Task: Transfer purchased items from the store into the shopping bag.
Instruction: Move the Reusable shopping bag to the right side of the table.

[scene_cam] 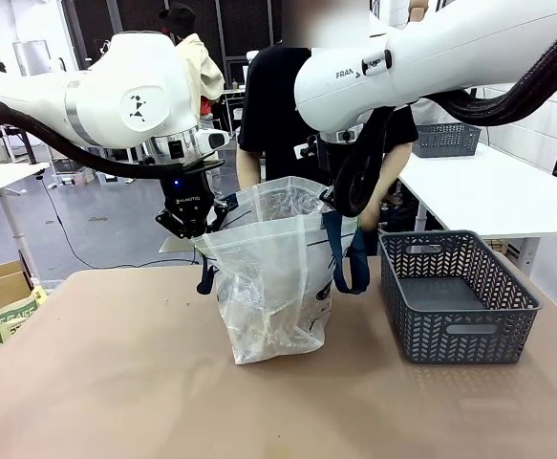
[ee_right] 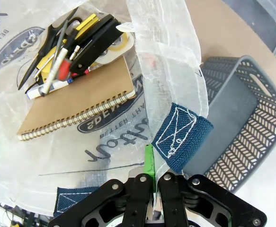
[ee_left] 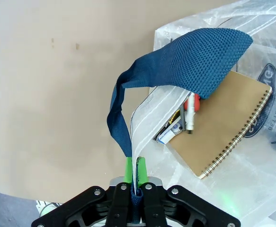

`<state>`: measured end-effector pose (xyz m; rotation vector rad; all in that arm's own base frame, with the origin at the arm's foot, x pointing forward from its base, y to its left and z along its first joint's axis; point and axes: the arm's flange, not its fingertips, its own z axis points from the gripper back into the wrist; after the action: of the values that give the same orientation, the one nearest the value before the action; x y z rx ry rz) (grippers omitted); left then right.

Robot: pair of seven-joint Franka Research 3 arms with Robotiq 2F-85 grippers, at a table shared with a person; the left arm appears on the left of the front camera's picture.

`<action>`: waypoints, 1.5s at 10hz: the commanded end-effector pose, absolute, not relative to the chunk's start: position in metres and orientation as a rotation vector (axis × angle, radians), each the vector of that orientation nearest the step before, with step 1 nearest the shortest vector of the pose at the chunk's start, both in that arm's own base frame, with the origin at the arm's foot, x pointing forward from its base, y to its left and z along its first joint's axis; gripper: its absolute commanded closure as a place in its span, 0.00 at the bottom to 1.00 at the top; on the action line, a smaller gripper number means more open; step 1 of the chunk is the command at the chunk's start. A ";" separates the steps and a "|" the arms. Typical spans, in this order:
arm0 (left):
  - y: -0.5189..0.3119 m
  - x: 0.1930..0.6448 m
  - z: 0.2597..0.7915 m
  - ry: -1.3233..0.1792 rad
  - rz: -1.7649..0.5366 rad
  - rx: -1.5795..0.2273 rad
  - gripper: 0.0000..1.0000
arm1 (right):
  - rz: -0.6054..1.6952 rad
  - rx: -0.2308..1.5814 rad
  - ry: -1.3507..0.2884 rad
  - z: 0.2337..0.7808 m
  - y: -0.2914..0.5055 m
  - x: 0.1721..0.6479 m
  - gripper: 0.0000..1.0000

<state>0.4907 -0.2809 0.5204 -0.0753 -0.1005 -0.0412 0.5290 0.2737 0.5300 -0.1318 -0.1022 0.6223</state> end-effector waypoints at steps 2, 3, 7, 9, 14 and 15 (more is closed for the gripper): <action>-0.280 0.491 0.520 -0.100 -0.039 -0.073 1.00 | 0.617 -0.133 -0.099 0.529 0.273 0.528 1.00; -0.280 0.491 0.520 -0.100 -0.039 -0.073 1.00 | 0.617 -0.133 -0.099 0.529 0.273 0.528 1.00; -0.280 0.491 0.520 -0.100 -0.039 -0.073 1.00 | 0.617 -0.133 -0.099 0.529 0.273 0.528 1.00; -0.280 0.491 0.520 -0.100 -0.039 -0.073 1.00 | 0.617 -0.133 -0.099 0.529 0.273 0.528 1.00; -0.280 0.491 0.520 -0.100 -0.039 -0.073 1.00 | 0.617 -0.133 -0.099 0.529 0.273 0.528 1.00; -0.280 0.491 0.520 -0.100 -0.039 -0.073 1.00 | 0.617 -0.133 -0.099 0.529 0.273 0.528 1.00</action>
<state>0.4907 -0.2809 0.5204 -0.0753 -0.1005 -0.0412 0.5290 0.2736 0.5300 -0.1318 -0.1022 0.6223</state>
